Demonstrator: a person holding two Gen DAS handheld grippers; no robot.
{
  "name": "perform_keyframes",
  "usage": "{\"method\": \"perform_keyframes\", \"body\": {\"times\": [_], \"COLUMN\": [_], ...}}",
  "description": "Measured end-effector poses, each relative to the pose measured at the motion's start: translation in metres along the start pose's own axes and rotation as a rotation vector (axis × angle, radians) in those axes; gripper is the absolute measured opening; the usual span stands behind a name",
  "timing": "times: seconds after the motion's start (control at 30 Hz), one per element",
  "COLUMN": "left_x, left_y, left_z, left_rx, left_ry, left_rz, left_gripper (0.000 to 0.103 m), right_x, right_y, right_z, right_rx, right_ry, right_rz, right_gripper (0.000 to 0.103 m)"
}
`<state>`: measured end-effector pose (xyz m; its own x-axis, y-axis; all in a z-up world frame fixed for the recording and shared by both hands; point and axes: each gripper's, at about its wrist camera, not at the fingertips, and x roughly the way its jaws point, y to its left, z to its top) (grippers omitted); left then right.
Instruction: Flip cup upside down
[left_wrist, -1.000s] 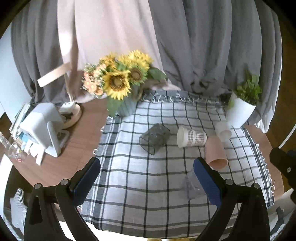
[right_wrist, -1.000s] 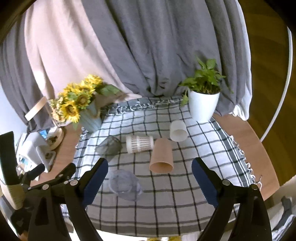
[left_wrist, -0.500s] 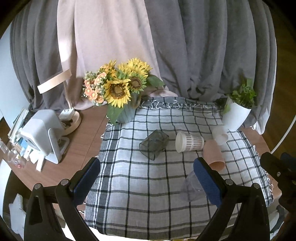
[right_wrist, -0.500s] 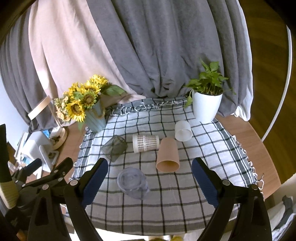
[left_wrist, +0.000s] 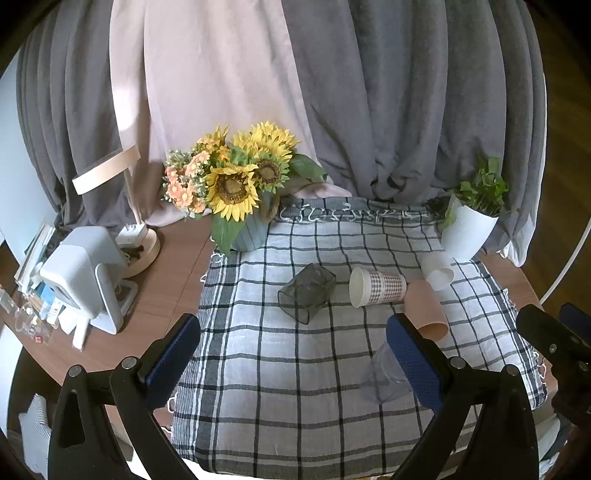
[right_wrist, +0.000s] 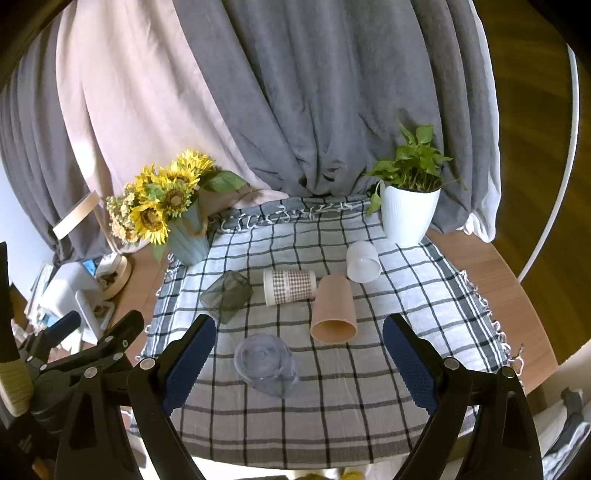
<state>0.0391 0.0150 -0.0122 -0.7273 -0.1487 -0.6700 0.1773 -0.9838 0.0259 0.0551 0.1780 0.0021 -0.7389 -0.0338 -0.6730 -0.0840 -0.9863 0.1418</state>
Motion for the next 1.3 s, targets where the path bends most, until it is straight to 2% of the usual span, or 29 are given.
{"method": "perform_keyframes", "body": {"times": [1.3], "left_x": [0.011], "left_y": [0.011], "left_z": [0.009], "left_rx": [0.008], "left_ry": [0.004], "left_rz": [0.001], "left_gripper": [0.103], "right_x": [0.011], "right_y": [0.008], "right_z": [0.004], "right_rx": [-0.009], "right_ry": [0.004], "right_rz": [-0.005], "right_gripper": [0.092]}}
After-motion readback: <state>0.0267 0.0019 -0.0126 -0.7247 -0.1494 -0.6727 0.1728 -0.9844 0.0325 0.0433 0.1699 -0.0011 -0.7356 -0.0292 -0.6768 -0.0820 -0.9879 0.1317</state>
